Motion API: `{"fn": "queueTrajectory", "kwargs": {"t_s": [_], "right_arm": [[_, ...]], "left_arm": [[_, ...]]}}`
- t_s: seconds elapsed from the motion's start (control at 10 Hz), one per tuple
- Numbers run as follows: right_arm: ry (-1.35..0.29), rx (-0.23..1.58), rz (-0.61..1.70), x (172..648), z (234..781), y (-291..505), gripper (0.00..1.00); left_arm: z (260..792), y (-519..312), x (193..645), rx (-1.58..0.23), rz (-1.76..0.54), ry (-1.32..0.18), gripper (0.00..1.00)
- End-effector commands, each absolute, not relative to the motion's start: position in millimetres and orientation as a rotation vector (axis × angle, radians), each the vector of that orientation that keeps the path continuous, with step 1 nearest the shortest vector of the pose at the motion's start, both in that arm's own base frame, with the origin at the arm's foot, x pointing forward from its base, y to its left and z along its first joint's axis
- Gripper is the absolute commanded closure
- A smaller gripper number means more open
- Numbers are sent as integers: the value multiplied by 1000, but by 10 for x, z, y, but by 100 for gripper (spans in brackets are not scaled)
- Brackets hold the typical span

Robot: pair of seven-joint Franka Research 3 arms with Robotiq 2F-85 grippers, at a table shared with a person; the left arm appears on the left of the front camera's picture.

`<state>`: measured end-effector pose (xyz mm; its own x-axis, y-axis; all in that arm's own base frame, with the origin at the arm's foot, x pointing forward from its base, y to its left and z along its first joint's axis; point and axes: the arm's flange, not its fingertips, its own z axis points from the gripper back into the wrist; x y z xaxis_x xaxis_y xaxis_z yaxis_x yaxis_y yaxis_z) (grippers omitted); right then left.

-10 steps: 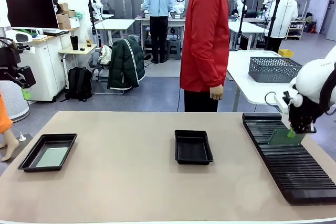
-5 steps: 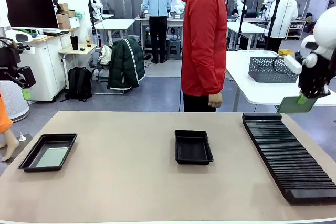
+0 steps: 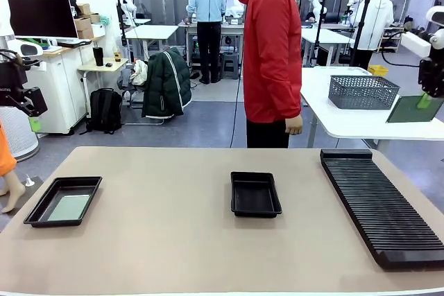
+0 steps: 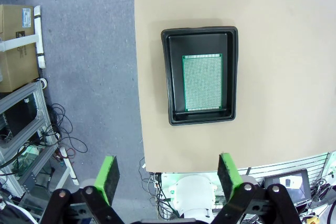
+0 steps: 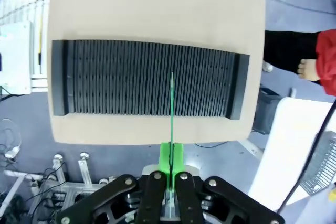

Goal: Inspect and transfer BCBs to ESD trays.
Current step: Pick up the Blank PCB from the PCB Rack and place it in the right ESD tray.

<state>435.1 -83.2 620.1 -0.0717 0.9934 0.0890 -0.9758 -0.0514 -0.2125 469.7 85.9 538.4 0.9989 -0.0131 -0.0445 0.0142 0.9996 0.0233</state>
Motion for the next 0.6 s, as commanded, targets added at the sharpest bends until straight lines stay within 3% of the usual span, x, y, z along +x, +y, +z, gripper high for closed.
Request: {"fn": "queueTrajectory", "kwargs": {"t_s": [0.0, 0.5], "right_arm": [[-223, -97, 1626, 4358, 6327, -894, 100], [-251, -101, 1620, 4336, 6352, -867, 100]], "left_arm": [[5381, 865, 4696, 24, -13, 41, 0], [5381, 865, 4696, 24, -13, 41, 0]]}}
